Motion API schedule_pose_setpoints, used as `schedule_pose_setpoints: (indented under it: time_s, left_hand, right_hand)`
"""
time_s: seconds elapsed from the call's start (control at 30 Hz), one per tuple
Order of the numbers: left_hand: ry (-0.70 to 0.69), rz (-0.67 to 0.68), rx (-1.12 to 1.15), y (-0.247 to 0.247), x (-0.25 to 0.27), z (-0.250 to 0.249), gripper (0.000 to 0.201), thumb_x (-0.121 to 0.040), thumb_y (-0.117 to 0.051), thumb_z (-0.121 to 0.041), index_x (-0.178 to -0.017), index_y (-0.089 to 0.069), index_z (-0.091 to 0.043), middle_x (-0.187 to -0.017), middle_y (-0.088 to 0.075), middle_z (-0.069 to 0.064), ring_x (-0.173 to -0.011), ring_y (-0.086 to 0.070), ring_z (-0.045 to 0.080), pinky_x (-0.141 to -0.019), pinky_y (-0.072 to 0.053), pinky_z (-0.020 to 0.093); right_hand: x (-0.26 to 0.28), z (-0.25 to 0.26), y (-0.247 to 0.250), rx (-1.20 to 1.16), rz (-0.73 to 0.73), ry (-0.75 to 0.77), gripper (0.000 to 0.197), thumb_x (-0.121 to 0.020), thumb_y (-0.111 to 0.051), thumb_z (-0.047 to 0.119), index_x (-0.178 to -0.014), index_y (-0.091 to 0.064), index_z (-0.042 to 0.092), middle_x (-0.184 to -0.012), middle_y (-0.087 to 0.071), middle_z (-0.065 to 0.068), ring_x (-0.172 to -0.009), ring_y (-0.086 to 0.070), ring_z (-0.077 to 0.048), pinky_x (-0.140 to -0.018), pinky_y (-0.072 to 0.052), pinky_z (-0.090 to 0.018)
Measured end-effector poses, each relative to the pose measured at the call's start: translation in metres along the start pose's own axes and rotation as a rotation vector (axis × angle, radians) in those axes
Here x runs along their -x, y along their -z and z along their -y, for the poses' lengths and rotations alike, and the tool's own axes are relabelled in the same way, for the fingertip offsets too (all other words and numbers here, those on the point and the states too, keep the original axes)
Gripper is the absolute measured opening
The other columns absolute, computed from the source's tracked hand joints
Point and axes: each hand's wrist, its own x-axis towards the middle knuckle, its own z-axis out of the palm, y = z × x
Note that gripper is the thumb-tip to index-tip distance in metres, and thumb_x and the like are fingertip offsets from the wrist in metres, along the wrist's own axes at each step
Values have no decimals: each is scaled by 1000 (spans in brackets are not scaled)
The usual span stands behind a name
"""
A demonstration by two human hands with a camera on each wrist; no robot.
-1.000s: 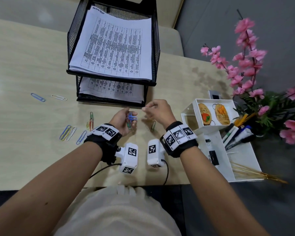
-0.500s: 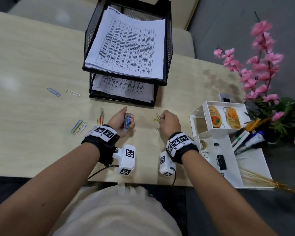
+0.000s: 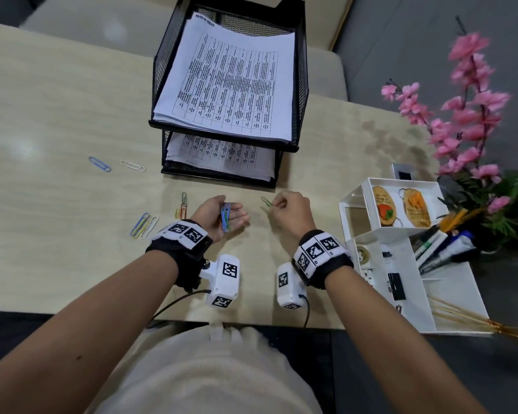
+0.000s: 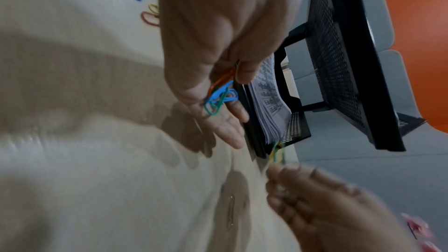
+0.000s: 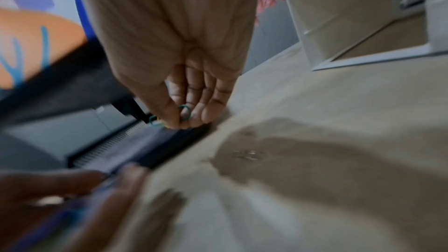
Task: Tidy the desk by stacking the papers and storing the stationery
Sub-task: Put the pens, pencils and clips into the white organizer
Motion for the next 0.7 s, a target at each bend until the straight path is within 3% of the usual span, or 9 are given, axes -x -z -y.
schedule_pose_setpoints:
  time_s: [0.07,0.17,0.23,0.33,0.37,0.43,0.5,0.6,0.7]
  left_hand:
    - [8,13,8,-4,-4,2,51,-101,-21,-36,-76,-53,-4,-48,-66,11,-42,-67,18,-42,-53,20]
    - [24,59,42,-10,-9,5,52,-101,-20,-38,-81,-54,-5,-54,-67,9,-41,-65,15,-43,-53,19]
    - [48,71,22,-14,-10,6,50,-100,-22,-37,-75,-52,-6,-48,-61,7,-34,-58,12,-39,-48,14]
    - [84,67,-75,-15,-7,3,42,-100,-24,-31,-62,-36,-16,-32,-41,-3,-23,-38,7,-30,-28,8]
    - [91,75,-102,-13,-6,2,41,-99,-25,-31,-61,-32,-17,-31,-35,-5,-22,-33,6,-28,-23,8]
    - [94,88,-131,-5,-3,-2,42,-100,-24,-32,-60,-28,-19,-30,-28,-7,-21,-25,6,-26,-17,11]
    - [91,84,-129,5,1,-7,44,-101,-24,-34,-60,-27,-19,-29,-25,-8,-20,-22,5,-23,-14,14]
    - [66,62,-89,25,9,-17,46,-102,-22,-37,-61,-29,-18,-29,-26,-8,-19,-23,5,-23,-13,15]
    - [21,29,-11,52,16,-31,44,-103,-21,-34,-63,-32,-16,-31,-32,-6,-20,-26,4,-22,-16,13]
  right_hand:
    - [8,15,1,-137,42,54,5,-75,-64,-1,-77,-68,2,-63,-56,-1,-49,-51,5,-49,-36,-2]
    - [15,32,5,-191,162,113,5,-73,-69,-1,-77,-68,3,-57,-52,10,-45,-49,9,-48,-36,-1]
    - [14,32,8,-217,140,96,8,-75,-72,4,-74,-66,9,-57,-52,10,-44,-48,13,-48,-36,-1]
    - [11,16,14,-220,-20,-41,7,-80,-63,2,-75,-68,4,-65,-59,-1,-55,-53,2,-47,-37,2]
    - [10,8,14,-178,-53,-93,10,-80,-59,1,-76,-68,2,-70,-62,-6,-63,-57,-9,-50,-39,2]
    - [10,-10,8,-52,-31,-180,10,-79,-57,4,-81,-67,2,-84,-67,-13,-83,-62,-25,-72,-50,-13]
    - [15,-20,-4,46,28,-217,13,-81,-60,10,-92,-63,3,-101,-64,-15,-98,-58,-29,-88,-48,-32]
    - [21,-19,-21,121,40,-170,7,-85,-53,4,-85,-60,3,-105,-58,-18,-100,-56,-33,-88,-45,-36]
    - [23,0,-34,146,99,-125,15,-87,-46,0,-77,-56,6,-97,-55,-15,-94,-55,-32,-85,-45,-35]
